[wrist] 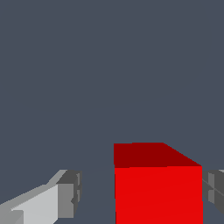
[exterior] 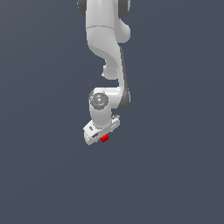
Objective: Pick up the red cube and move it to a goal position.
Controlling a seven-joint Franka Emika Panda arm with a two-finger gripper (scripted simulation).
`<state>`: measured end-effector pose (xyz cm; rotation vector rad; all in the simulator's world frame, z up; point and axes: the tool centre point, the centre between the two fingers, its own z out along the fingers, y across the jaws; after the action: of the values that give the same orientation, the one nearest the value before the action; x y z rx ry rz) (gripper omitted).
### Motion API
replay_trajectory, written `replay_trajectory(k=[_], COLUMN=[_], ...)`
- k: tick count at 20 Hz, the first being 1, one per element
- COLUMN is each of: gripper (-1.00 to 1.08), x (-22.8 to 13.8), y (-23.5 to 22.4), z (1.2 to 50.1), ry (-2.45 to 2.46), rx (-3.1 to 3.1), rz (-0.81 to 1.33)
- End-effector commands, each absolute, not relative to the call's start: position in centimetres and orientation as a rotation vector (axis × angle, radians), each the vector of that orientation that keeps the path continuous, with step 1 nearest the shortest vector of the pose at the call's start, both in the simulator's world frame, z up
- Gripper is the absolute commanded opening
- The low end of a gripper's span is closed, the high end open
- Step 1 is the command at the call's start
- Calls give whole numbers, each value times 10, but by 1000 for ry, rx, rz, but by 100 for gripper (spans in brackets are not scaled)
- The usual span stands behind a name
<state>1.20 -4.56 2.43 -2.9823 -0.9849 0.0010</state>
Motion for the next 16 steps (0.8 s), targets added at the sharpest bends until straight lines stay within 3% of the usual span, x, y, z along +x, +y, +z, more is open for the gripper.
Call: replay_trajectory(k=[1,4,5,16], gripper=[100,100,-100,-100], x=[13,14,14,14], y=[-46,-46,-46,-47], z=[21,20,20,20], ry=[-1012,-1020,-1020,-1020], rx=[-2974,-2971,-2971,-2972], rz=[0,0,0,0])
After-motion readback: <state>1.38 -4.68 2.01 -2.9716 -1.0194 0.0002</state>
